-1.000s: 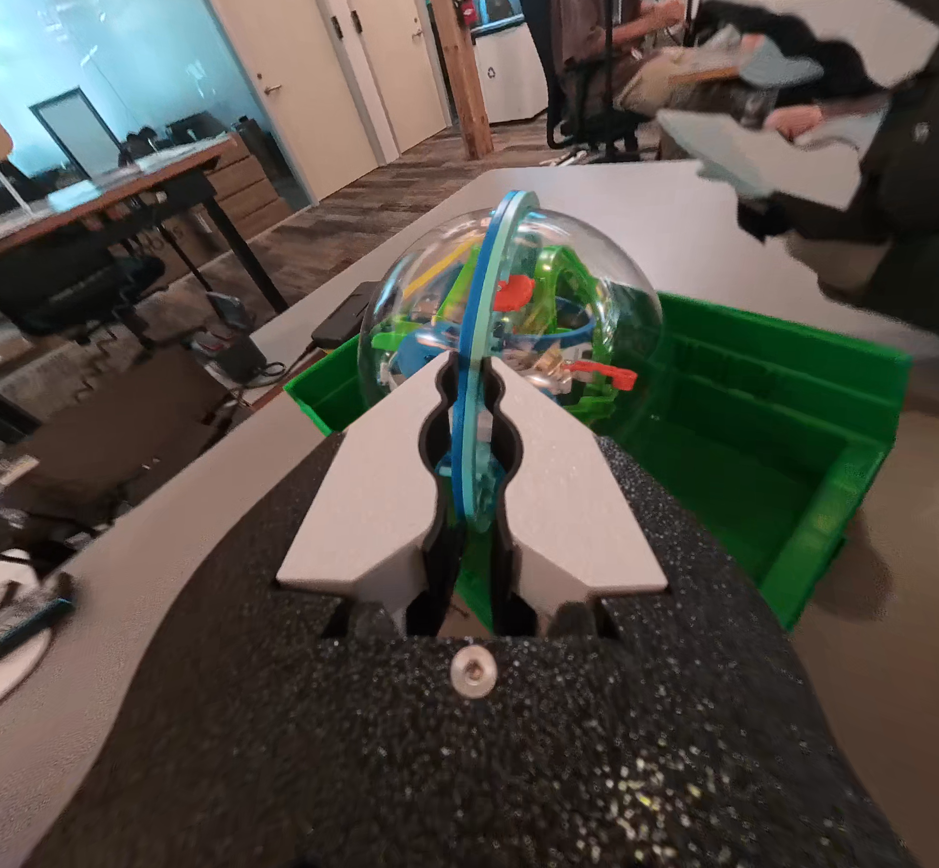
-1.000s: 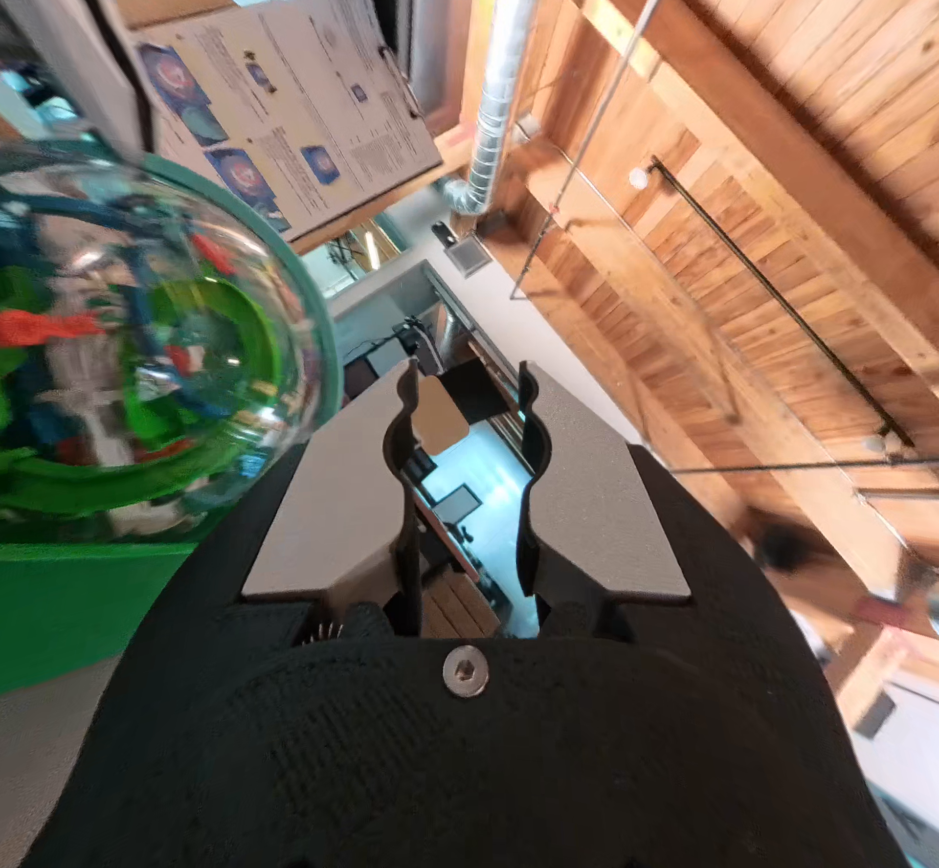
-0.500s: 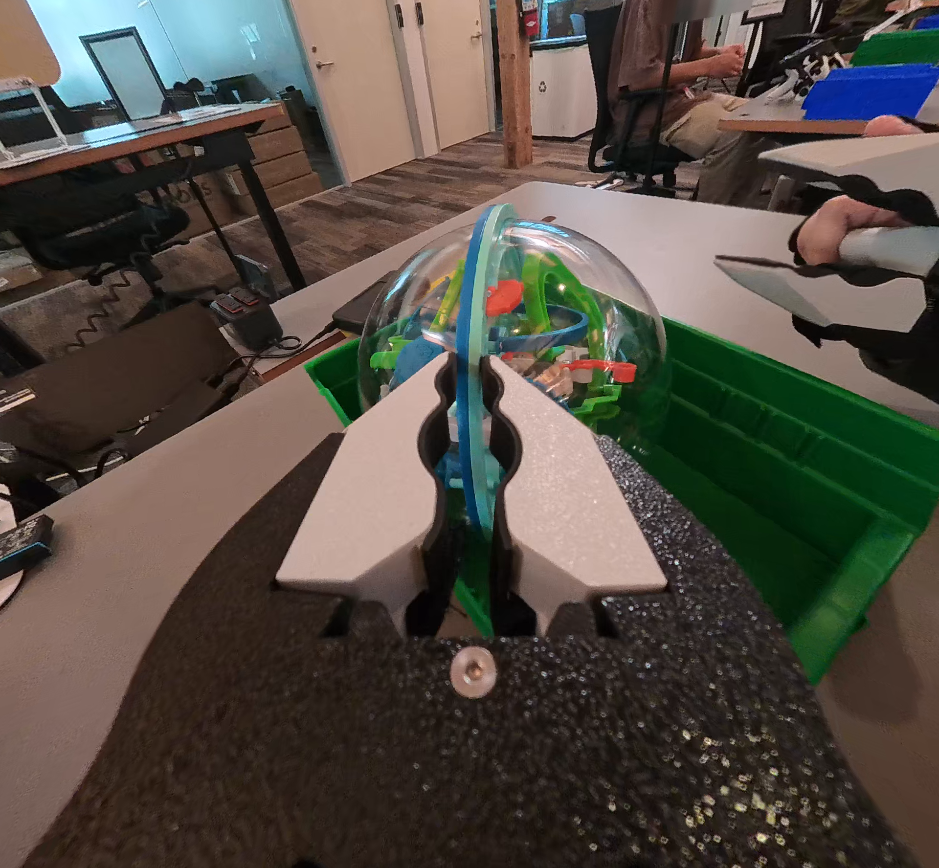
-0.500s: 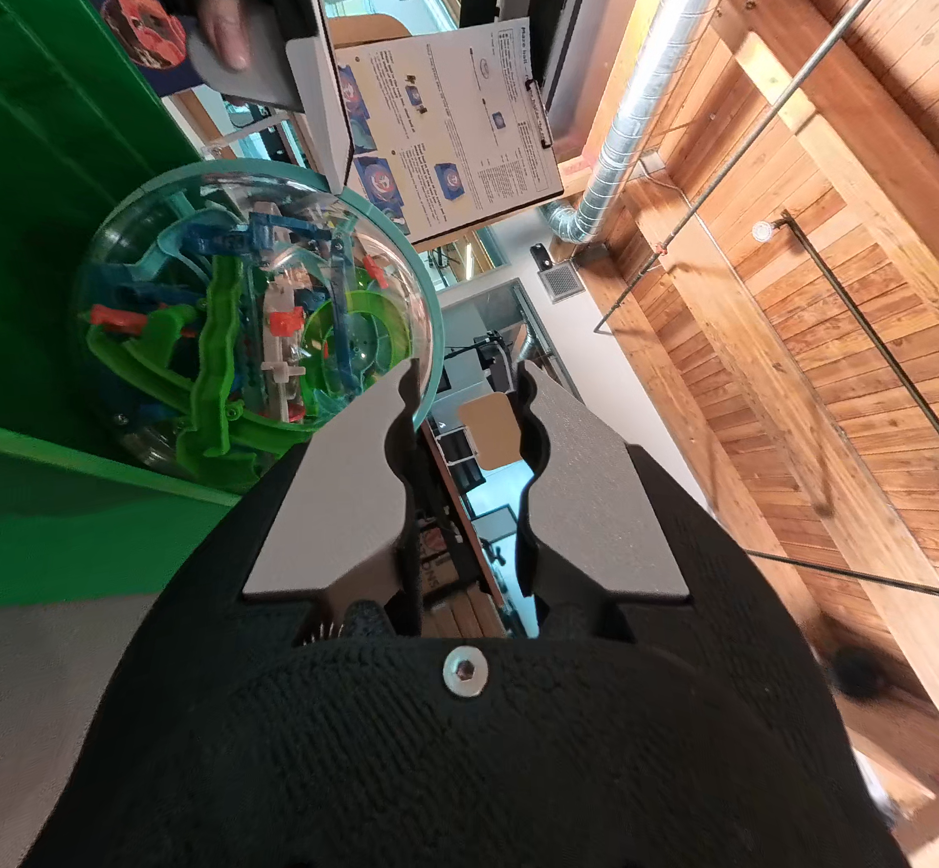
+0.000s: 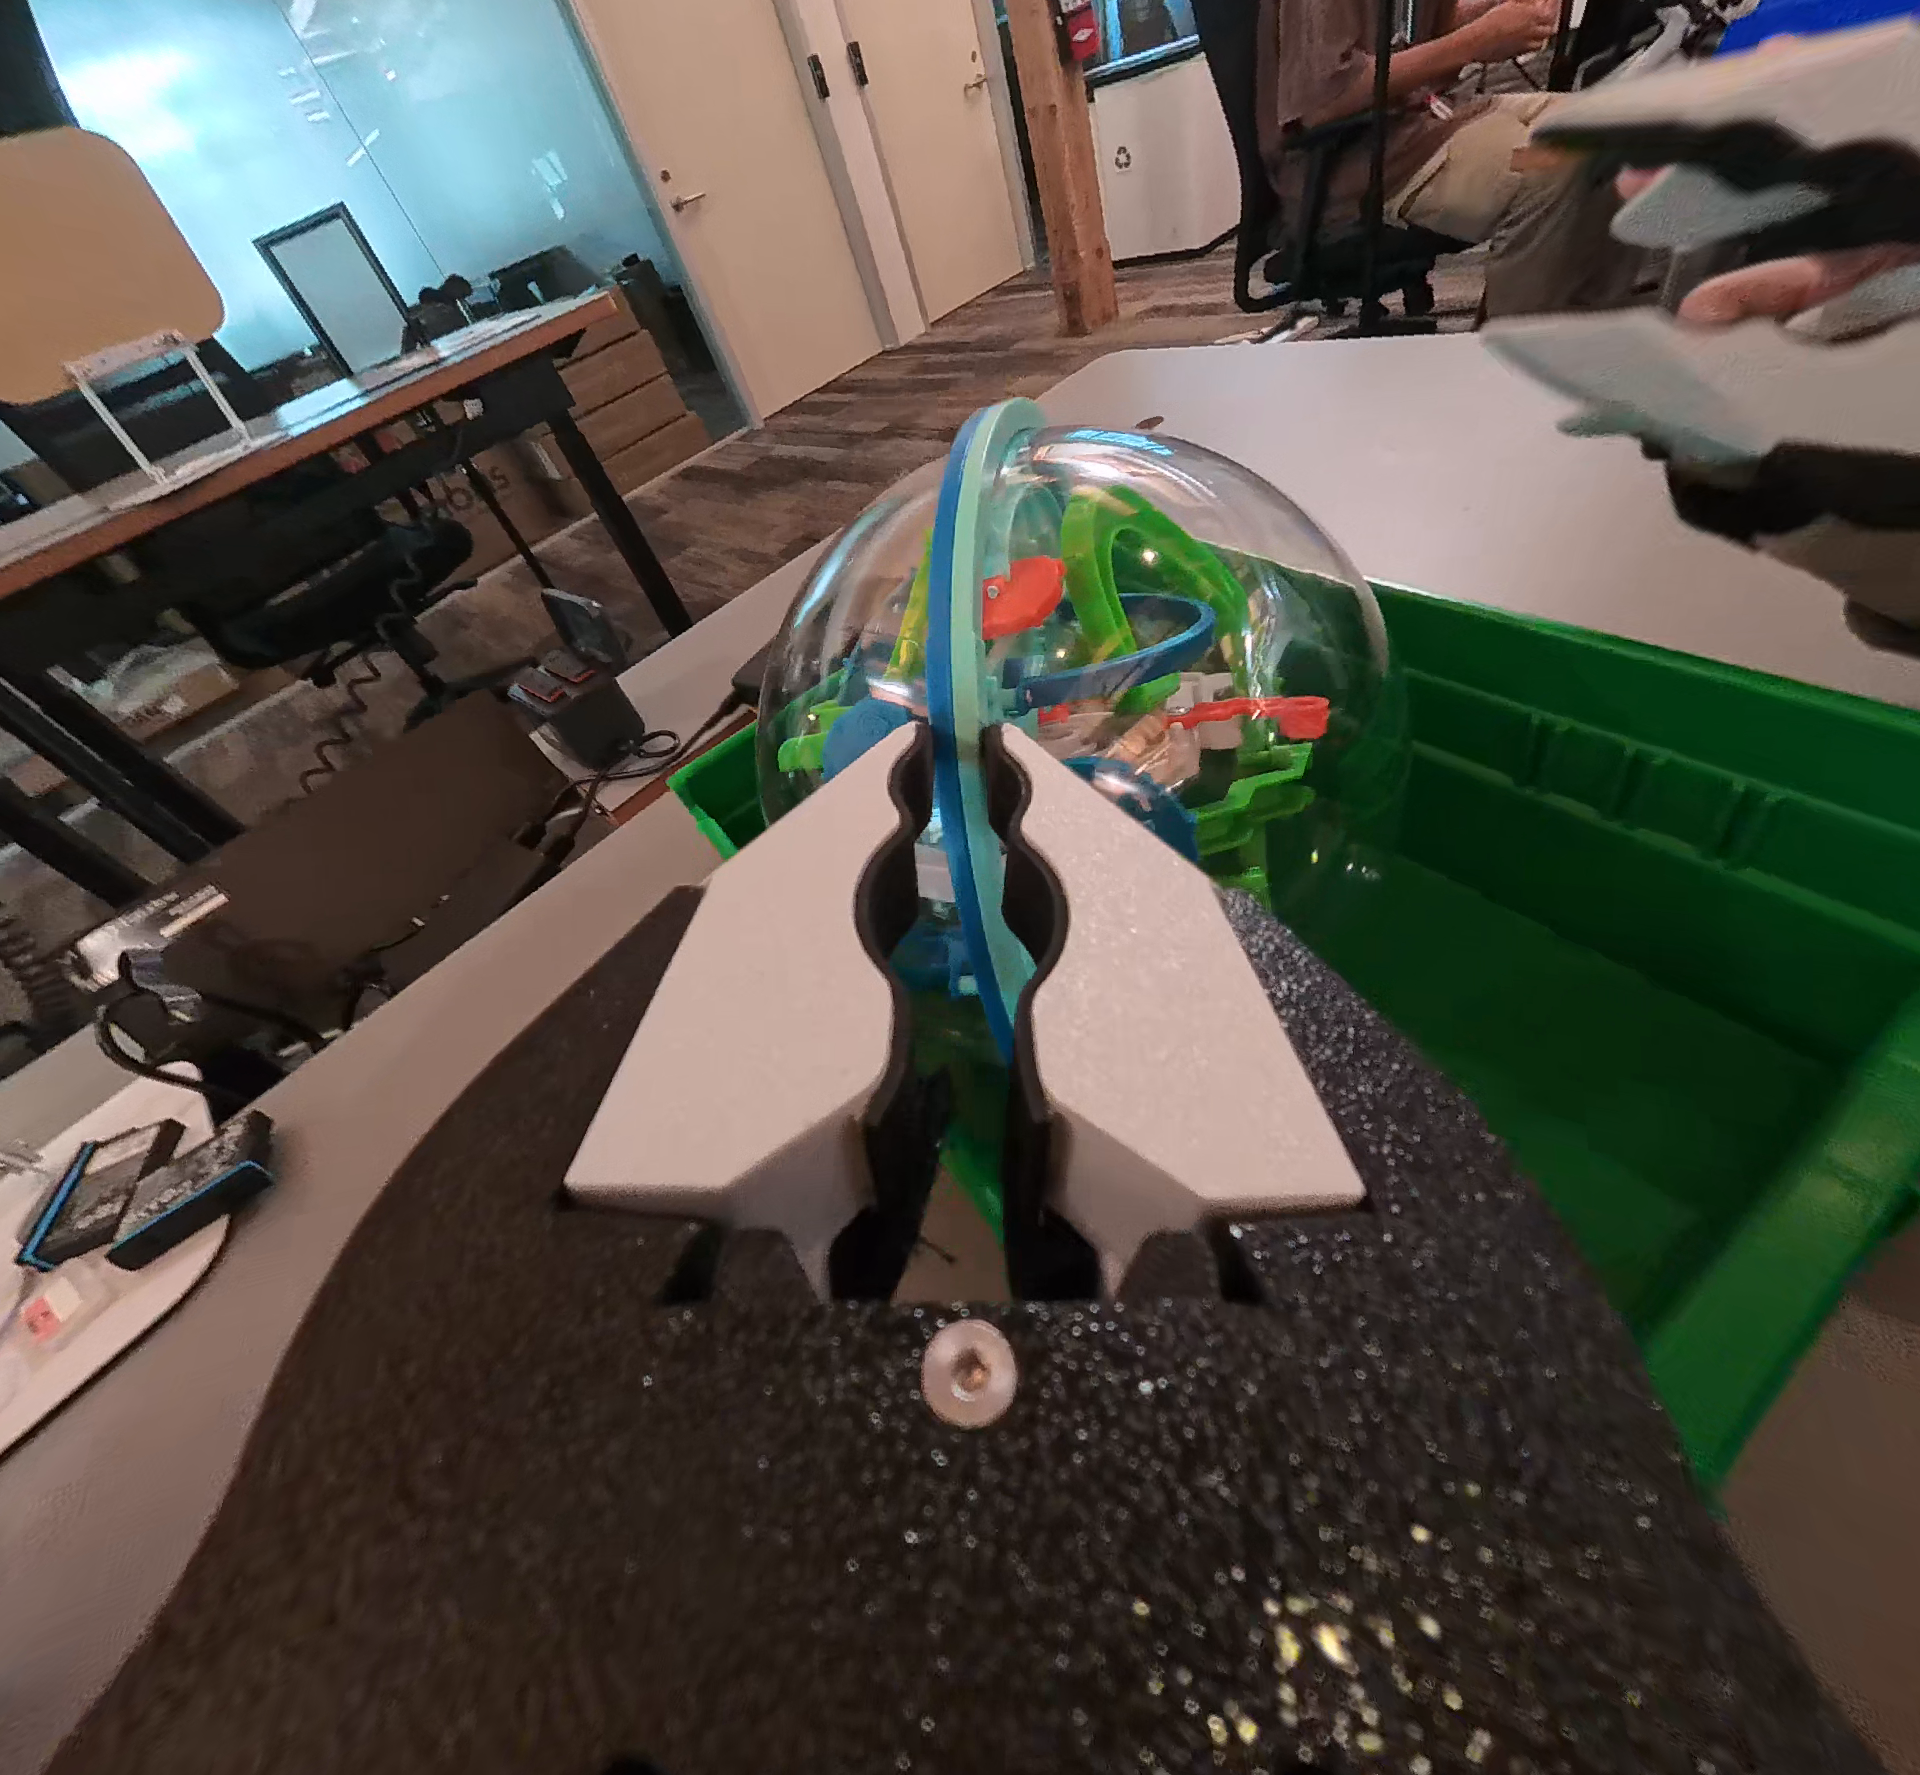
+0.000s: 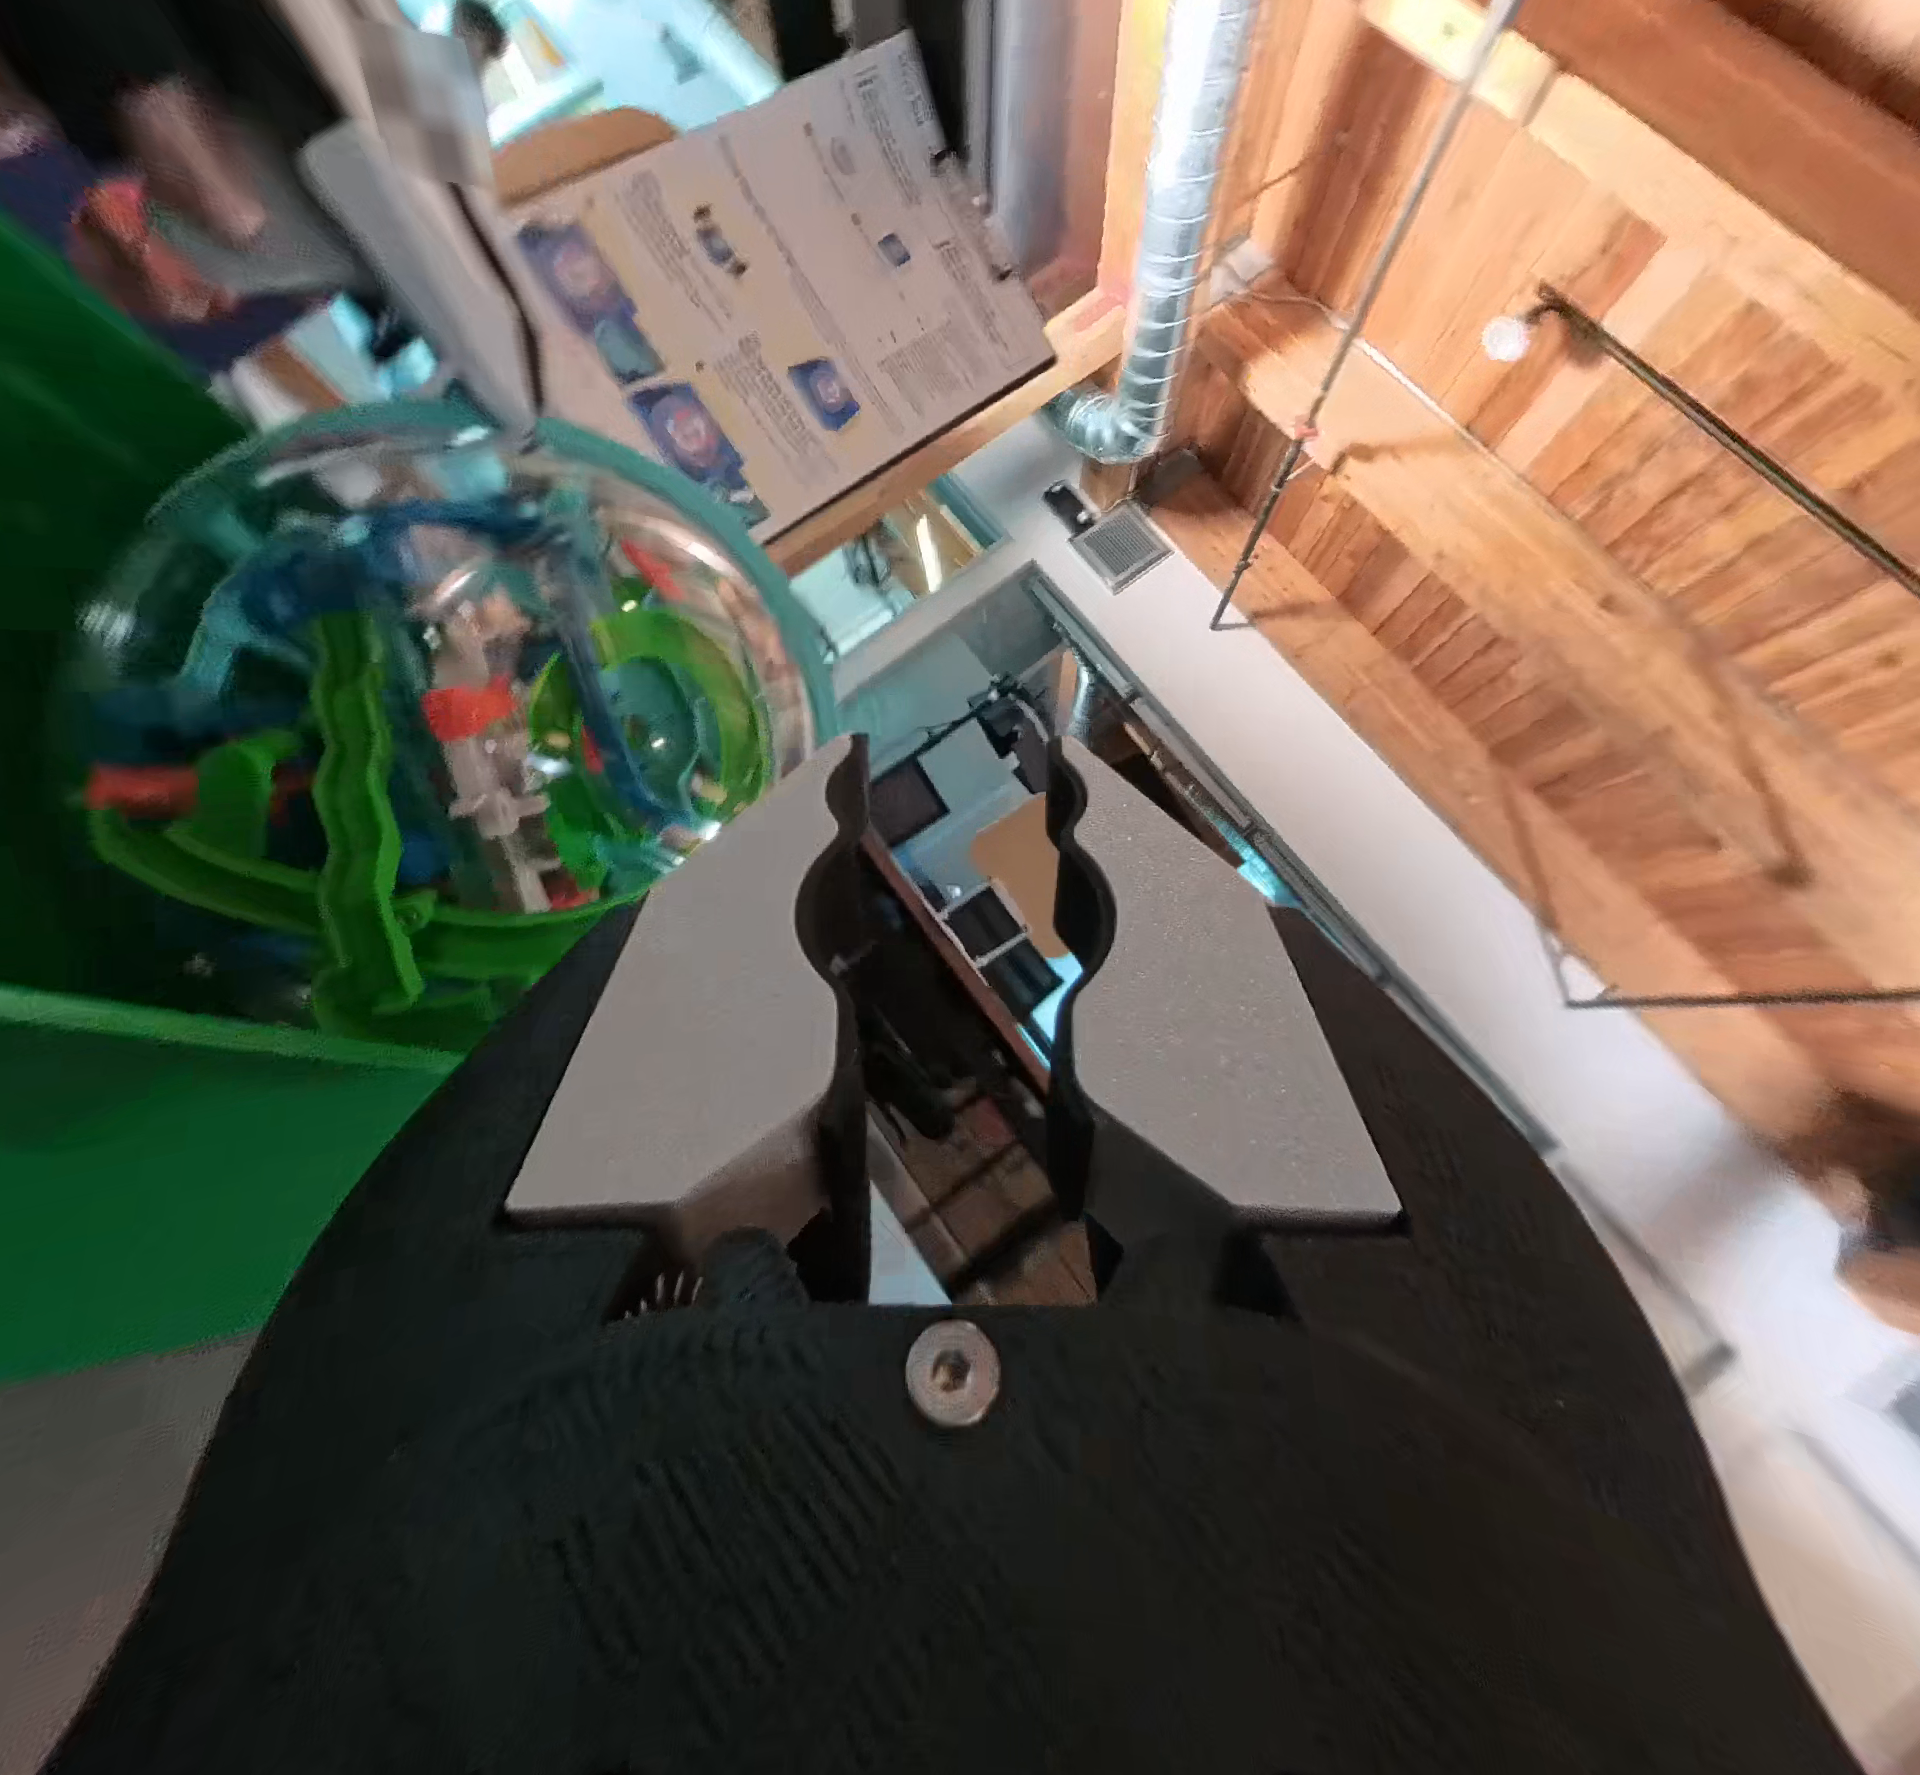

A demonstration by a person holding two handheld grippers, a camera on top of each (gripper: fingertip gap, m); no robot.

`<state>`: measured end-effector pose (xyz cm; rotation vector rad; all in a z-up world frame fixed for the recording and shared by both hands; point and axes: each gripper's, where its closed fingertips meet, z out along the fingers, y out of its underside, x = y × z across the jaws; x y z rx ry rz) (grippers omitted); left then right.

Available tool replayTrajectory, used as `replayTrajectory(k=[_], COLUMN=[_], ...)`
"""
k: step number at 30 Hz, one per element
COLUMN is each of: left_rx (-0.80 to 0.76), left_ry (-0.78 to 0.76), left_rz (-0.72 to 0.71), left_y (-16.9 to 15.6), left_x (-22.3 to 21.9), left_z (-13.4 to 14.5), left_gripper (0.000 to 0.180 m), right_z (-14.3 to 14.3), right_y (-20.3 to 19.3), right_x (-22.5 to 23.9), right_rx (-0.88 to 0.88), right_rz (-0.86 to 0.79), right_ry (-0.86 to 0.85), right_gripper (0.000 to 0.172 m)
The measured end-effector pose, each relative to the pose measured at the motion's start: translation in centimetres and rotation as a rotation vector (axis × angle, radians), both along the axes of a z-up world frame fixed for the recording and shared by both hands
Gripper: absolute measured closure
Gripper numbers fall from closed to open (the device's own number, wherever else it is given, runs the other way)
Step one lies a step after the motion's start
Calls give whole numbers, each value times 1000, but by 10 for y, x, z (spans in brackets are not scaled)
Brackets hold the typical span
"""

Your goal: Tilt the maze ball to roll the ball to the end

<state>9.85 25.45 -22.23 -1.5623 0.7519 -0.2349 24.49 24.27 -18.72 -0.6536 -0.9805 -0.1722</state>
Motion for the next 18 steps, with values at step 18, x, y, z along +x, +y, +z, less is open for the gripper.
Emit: replayTrajectory(k=[18], left_rx=[417], left_ry=[168], left_rz=[-1], left_y=[-18], left_x=[-11], left_z=[-2], left_gripper=[180], right_z=[-44], right_y=[78], right_x=[48], right_rx=[-326], right_rz=[-35], right_ry=[310], right_gripper=[142])
